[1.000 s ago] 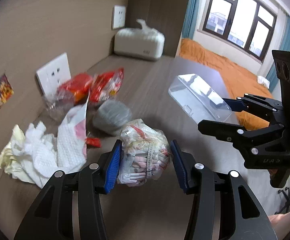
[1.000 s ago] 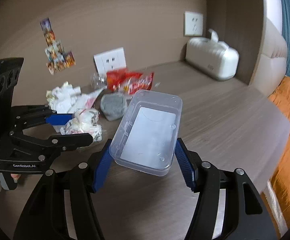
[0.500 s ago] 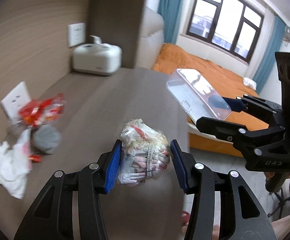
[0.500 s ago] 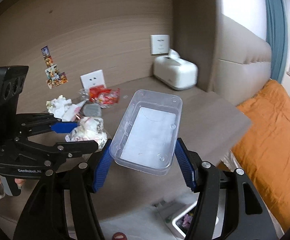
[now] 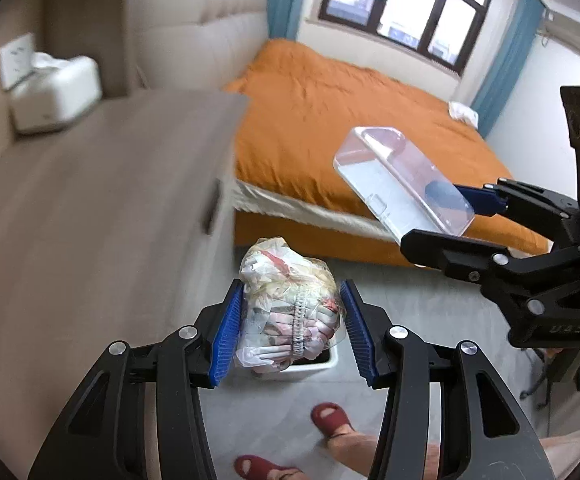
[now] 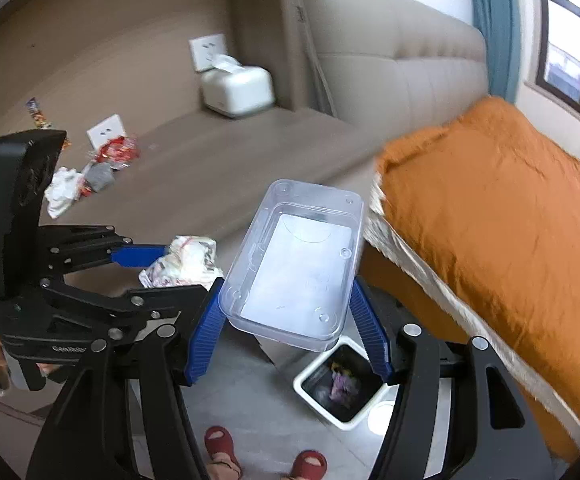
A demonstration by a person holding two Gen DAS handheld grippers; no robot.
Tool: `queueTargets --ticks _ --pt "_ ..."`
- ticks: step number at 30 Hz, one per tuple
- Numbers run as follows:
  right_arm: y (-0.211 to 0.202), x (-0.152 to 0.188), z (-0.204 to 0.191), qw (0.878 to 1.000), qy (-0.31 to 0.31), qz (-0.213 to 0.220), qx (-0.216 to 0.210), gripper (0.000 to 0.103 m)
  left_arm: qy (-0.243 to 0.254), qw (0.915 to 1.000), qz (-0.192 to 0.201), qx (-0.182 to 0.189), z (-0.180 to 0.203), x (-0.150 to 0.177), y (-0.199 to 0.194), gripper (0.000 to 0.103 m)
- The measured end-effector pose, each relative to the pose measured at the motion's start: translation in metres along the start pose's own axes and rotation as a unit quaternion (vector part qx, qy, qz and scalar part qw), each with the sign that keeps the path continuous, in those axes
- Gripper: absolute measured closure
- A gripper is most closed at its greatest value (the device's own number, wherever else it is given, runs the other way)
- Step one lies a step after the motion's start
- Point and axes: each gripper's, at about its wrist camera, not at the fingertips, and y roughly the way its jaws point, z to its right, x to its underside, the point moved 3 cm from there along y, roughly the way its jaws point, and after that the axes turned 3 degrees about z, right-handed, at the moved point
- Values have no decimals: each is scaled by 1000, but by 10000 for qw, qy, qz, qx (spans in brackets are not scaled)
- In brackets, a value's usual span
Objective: Collect trash
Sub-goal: 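Carry the tissue bundle and clear box to the bin and open both tools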
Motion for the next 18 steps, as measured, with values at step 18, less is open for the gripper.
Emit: queueTargets --ticks 18 --pt "123 112 99 9957 239 -878 -168 40 110 9963 -852 37 39 56 201 55"
